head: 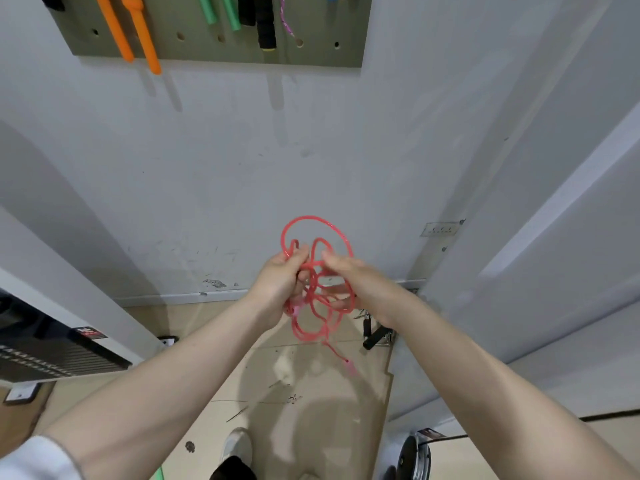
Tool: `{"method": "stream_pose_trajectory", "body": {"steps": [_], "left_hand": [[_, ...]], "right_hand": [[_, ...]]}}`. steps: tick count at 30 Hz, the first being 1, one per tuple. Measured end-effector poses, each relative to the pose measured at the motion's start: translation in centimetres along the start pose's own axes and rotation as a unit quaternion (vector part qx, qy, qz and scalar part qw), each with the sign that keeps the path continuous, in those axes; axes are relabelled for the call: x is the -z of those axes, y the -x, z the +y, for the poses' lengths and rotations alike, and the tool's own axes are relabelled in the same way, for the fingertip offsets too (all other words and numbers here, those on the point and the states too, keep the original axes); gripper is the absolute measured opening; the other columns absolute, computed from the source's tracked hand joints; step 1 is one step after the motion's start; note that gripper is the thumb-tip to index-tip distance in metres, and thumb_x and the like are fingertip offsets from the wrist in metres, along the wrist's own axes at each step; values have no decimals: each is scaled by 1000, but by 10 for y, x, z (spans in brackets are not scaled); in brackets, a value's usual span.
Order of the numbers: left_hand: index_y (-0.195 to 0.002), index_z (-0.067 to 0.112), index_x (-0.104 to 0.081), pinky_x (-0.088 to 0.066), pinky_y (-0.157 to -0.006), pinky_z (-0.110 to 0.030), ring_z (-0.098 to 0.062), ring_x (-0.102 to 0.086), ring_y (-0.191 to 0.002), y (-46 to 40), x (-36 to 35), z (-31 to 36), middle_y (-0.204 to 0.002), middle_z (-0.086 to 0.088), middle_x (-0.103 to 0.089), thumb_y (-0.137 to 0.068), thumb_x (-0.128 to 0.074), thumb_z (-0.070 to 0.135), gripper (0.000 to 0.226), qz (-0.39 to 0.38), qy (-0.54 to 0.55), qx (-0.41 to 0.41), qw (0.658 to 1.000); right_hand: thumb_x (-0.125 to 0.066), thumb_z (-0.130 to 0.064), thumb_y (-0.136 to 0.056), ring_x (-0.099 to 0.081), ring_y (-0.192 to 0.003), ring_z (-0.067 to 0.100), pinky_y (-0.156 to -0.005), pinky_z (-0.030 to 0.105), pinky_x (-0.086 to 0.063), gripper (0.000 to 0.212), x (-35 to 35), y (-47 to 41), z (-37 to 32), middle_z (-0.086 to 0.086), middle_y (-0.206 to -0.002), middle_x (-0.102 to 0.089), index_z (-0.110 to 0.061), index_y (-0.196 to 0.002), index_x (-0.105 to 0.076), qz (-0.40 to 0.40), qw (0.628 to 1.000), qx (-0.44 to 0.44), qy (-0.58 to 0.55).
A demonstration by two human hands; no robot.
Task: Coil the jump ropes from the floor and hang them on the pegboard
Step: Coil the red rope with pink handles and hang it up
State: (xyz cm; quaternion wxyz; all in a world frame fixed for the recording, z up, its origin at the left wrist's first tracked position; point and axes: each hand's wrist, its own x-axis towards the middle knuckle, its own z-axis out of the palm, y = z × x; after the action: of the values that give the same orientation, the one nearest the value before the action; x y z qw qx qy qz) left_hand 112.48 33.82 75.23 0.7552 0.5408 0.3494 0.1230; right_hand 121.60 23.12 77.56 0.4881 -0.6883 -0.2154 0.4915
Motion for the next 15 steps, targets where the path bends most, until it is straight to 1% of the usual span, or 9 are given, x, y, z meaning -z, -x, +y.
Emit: {"method": "stream_pose_trajectory", "body": {"steps": [3, 5, 7, 9, 11, 12, 13, 14, 15], "left_hand": [[-62, 18, -38, -11, -35, -13, -5, -17, -27, -5, 7, 2, -33, 8, -33, -98, -40, 32, 39, 37, 4, 17, 999], [-68, 16, -42, -12, -32, -11, -4, -20, -26, -9, 16, 3, -37, 7, -45, -98, -41, 26, 32, 66, 39, 18, 997], [-73, 16, -44, -14, -31, -10, -3, -21, -25, -14, 31, 2, -39, 6, -52, -98, -42, 23, 26, 112, 33, 23, 993], [-74, 17, -44, -16, -31, -9, -3, -21, -23, -20, 55, -1, -37, 7, -53, -97, -41, 21, 24, 167, 21, 28, 985], [-71, 16, -42, -15, -31, -7, -3, -20, -21, -23, 86, -10, -33, 8, -50, -98, -39, 21, 28, 214, 37, 38, 975], [-69, 16, -41, -15, -32, -5, -3, -19, -20, -25, 100, -14, -30, 8, -46, -99, -38, 21, 31, 237, 50, 45, 969], [-66, 16, -40, -18, -36, -4, -5, -18, -19, -26, 113, -17, -27, 7, -40, -98, -37, 21, 33, 264, 63, 63, 960], [-62, 17, -39, -24, -43, -6, -7, -16, -18, -24, 124, -18, -25, 7, -32, -97, -36, 22, 35, 286, 76, 86, 951], [-60, 17, -37, -29, -51, -11, -9, -15, -18, -22, 135, -21, -24, 5, -26, -96, -35, 22, 37, 307, 85, 107, 942]], "right_hand": [[-61, -20, -89, -60, -53, 13, -48, 22, -45, 7, -3, 5, 4, 0, -80, -61, -20, -96, -59, -55, 998, 16, 39], [-59, -6, -88, -48, -37, 8, -38, 18, -38, 11, 1, 1, 5, -1, -62, -57, -17, -90, -56, -41, 999, 18, 20], [-52, -4, -90, -30, -28, 4, -31, 13, -21, 15, 10, -4, 6, -4, -49, -50, -15, -79, -53, -13, 999, 25, -38], [-48, -7, -88, -21, -25, 2, -29, 12, -11, 18, 28, -9, 7, -7, -40, -38, -15, -72, -46, 0, 984, 23, -177], [-60, -10, -63, -19, -21, 3, -26, 13, -10, 17, 46, -8, 8, -9, -34, -27, -15, -64, -44, 12, 940, 24, -340], [-60, -10, -52, -18, -20, 3, -26, 13, -9, 15, 54, -9, 10, -9, -33, -25, -14, -59, -47, 33, 913, 27, -405], [-56, -7, -55, -18, -20, 4, -26, 15, -10, 7, 59, -10, 11, -8, -32, -24, -11, -55, -51, 76, 887, 24, -455], [-47, -5, -68, -20, -21, 5, -26, 15, -12, 14, 63, -14, 15, -7, -32, -25, -10, -56, -52, 137, 852, 14, -504], [-34, -5, -83, -25, -23, 6, -26, 14, -17, 27, 66, -17, 16, -5, -33, -29, -8, -61, -50, 199, 800, 4, -566]]}}
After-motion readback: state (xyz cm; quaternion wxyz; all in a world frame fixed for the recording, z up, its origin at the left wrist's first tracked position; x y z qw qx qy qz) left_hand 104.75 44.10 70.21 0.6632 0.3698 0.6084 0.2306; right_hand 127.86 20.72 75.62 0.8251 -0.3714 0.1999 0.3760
